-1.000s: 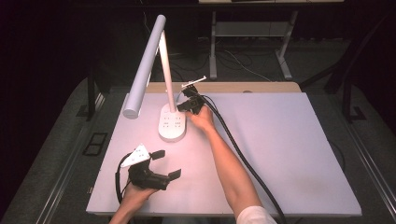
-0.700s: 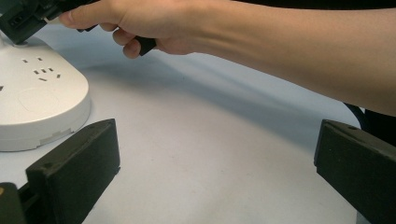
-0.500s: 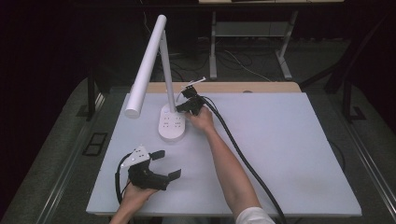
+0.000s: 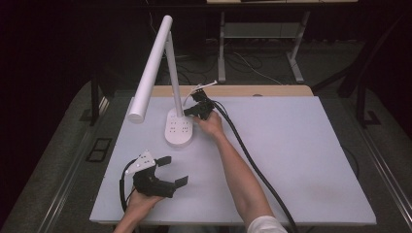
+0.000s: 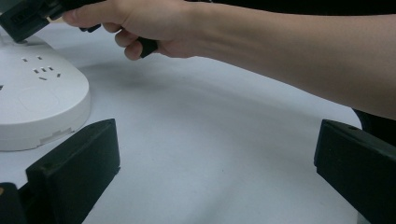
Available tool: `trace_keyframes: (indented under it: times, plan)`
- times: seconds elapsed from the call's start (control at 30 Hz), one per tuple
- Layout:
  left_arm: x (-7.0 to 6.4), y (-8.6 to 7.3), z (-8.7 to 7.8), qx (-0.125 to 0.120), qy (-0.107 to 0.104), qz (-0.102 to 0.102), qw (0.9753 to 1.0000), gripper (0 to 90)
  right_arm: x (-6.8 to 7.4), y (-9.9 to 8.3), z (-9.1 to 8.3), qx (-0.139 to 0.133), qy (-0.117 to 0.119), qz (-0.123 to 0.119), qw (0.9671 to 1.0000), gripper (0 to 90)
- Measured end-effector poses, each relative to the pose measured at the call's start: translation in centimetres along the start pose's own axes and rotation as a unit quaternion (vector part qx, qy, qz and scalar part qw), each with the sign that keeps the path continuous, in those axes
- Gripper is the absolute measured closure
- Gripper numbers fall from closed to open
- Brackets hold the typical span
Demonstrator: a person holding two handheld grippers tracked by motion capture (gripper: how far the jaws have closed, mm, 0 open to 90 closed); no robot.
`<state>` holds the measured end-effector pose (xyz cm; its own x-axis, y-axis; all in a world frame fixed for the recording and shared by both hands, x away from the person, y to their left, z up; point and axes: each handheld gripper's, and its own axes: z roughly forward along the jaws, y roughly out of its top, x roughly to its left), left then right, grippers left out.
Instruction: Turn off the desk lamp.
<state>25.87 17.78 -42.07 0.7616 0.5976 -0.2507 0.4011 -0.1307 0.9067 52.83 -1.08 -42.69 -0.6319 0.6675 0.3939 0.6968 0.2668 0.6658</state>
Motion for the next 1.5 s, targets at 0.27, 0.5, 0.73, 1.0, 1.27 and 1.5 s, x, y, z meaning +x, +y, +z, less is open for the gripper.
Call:
trace_keyframes:
  times: [0.27,0.5,0.73,1.0,1.27,1.5]
  plan:
    - [0.0,0.0,0.0,0.001,0.001,0.001,1.0000,0.0,-0.1,0.0,-2.3,-0.014,0.007,-0.013,0.9998,89.8]
    - [-0.1,0.0,0.1,0.003,0.000,0.004,1.0000,0.0,0.1,-0.4,-4.1,-0.016,0.009,-0.021,0.9996,78.8]
    - [-0.1,0.0,0.1,0.002,0.001,0.003,1.0000,0.0,0.2,-0.7,-6.9,-0.025,0.010,-0.033,0.9991,56.6]
    - [-0.3,0.0,0.3,0.005,-0.001,0.005,1.0000,0.0,0.1,-1.0,-9.7,-0.030,-0.005,-0.042,0.9986,39.7]
    - [-0.3,0.0,0.4,0.007,0.001,0.007,1.0000,0.0,-0.4,-2.3,-13.0,-0.031,-0.018,-0.041,0.9985,10.5]
    - [-0.4,-0.1,0.5,0.009,0.002,0.008,0.9999,0.0,-0.5,-4.5,-16.1,-0.036,-0.009,-0.052,0.9980,0.6]
